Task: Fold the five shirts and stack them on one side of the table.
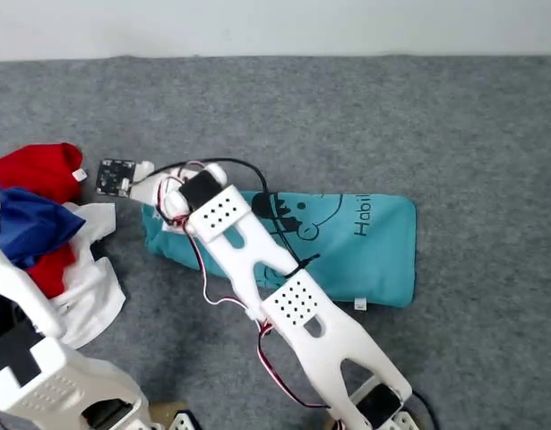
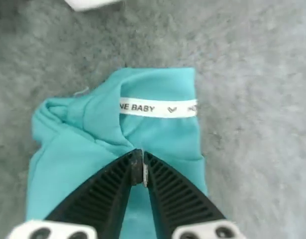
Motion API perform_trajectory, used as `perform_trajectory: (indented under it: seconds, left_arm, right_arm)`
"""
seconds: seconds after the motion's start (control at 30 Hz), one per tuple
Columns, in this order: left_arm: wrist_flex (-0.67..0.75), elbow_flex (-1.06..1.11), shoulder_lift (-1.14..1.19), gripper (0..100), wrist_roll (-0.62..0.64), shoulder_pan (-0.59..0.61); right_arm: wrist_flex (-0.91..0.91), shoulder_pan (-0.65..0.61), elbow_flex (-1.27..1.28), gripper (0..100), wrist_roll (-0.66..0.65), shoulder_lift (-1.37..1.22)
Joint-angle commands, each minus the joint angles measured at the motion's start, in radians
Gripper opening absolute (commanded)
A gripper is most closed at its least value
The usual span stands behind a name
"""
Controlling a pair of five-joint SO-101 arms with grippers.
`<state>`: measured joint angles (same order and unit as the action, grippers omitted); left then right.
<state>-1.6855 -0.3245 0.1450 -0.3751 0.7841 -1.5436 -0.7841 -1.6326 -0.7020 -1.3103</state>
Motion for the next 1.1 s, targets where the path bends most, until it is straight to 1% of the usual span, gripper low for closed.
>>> perform_trajectory:
  seconds: [0.0, 0.1, 0.2, 0.3, 0.37, 0.53, 0.7, 0.83, 0.97, 1.0, 1.07]
  left_arm:
    - [0.011, -0.005, -0.057, 2, -0.002, 0.003]
    - [-0.008, -0.010, -0.057, 2, -0.002, 0.003]
    - [-0.040, -0.012, -0.058, 2, -0.002, 0.005]
    - [-0.068, -0.005, -0.072, 2, 0.000, 0.031]
    - [-0.068, -0.005, -0.109, 2, 0.002, 0.057]
    - [-0.068, -0.004, -0.218, 2, 0.000, 0.091]
    - [-0.068, 0.074, -0.302, 2, -0.006, 0.086]
    - [-0.068, 0.143, -0.362, 2, -0.006, 0.086]
    - [-0.068, 0.185, -0.420, 2, -0.008, 0.084]
    - [-0.068, 0.193, -0.428, 2, -0.008, 0.084]
    - [-0.068, 0.202, -0.437, 2, -0.014, 0.084]
  right_arm:
    - [-0.082, 0.001, -0.051, 1.0, 0.008, 0.150]
    - [-0.176, 0.015, -0.049, 1.0, 0.029, 0.186]
    - [-0.259, 0.041, -0.046, 1.0, 0.133, 0.211]
    - [-0.255, 0.096, -0.028, 1.0, 0.269, 0.245]
    - [-0.257, 0.124, 0.018, 1.0, 0.321, 0.282]
    - [-0.255, 0.206, 0.276, 1.3, 0.457, 0.453]
    - [-0.252, 0.292, 0.605, 1.6, 0.632, 0.668]
    - [-0.251, 0.404, 0.796, 1.6, 0.649, 0.776]
    - [-0.251, 0.556, 0.911, 1.7, 0.660, 0.794]
    - [-0.251, 0.591, 0.928, 2.3, 0.677, 0.794]
    - [-0.249, 0.651, 0.950, 7.3, 0.717, 0.792]
